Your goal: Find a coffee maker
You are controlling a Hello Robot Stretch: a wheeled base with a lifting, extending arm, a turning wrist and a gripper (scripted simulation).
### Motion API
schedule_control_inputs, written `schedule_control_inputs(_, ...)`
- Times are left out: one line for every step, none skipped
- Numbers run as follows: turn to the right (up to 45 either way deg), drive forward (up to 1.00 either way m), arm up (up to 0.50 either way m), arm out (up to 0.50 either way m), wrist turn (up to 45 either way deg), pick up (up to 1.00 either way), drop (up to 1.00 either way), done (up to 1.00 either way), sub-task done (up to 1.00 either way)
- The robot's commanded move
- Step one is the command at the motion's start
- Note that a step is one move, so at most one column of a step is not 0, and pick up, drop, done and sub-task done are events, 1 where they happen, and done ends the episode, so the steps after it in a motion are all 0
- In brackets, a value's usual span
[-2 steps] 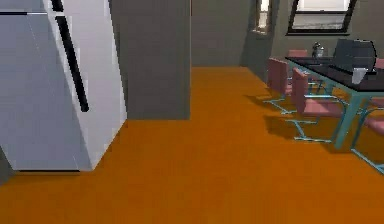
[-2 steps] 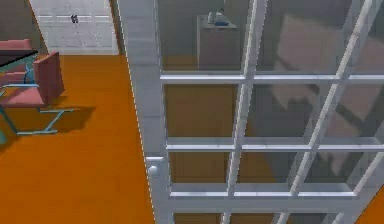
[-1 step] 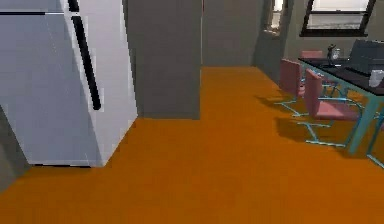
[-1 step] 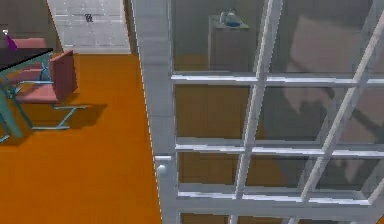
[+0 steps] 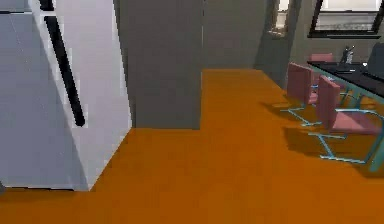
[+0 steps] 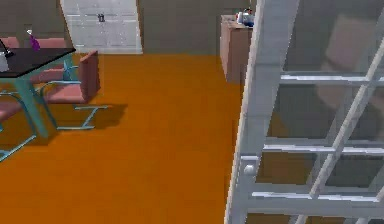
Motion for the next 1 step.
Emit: schedule_control_inputs(45.0,0.00,0.00,0.00,0.0,0.00,0.00,0.00,0.00)
